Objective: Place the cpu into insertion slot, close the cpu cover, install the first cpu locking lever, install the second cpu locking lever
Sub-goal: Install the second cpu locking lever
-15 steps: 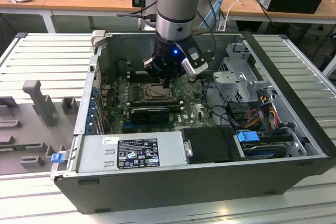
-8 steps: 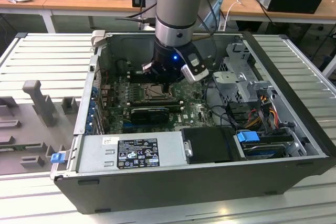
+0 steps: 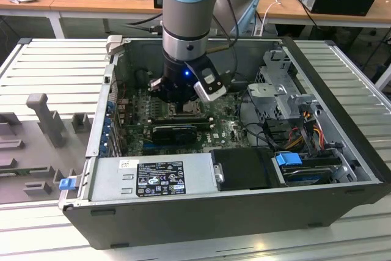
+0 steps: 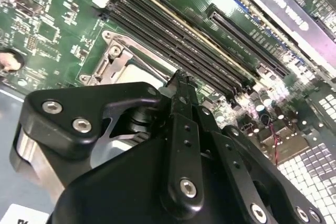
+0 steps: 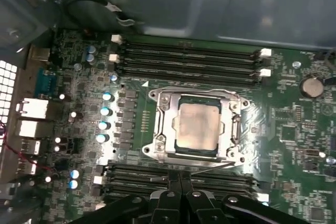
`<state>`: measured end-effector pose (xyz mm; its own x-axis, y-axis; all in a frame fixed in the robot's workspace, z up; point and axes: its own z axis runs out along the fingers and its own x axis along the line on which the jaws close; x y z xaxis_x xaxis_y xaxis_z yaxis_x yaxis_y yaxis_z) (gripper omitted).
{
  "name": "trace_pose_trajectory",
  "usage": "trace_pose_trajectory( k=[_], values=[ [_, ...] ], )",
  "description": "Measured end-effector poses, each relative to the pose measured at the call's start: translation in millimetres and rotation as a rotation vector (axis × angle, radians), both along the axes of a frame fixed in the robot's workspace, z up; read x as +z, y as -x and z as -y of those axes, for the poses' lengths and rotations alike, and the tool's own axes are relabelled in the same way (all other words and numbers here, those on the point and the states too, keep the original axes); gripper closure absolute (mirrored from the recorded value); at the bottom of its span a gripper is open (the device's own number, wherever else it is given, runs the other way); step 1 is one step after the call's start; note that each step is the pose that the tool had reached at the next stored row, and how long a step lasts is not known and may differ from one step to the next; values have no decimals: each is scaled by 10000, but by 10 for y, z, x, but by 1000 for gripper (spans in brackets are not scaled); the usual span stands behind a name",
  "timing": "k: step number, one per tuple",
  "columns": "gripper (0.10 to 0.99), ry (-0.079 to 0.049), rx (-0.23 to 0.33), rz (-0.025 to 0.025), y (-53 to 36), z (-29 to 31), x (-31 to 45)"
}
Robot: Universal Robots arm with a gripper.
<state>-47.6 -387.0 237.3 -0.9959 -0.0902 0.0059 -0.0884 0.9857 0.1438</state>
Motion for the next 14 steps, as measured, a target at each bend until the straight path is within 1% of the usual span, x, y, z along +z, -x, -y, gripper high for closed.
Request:
trace_pose_trajectory(
  k=[4,5,6,7,8,10,11,12,14],
  values=[
    [980,-21,32,-2,2,0,-74],
    [980,-70,47,-2,9,1,-87],
    [980,-148,55,-3,20,1,-91],
    [980,-277,58,-1,35,9,-92],
    [980,-371,58,-1,50,22,-93],
    [980,-485,60,0,83,57,-97],
    [980,-522,60,0,101,72,-99],
    [980,-748,63,0,144,130,-143],
    [980,-798,63,2,147,136,-186]
  ],
)
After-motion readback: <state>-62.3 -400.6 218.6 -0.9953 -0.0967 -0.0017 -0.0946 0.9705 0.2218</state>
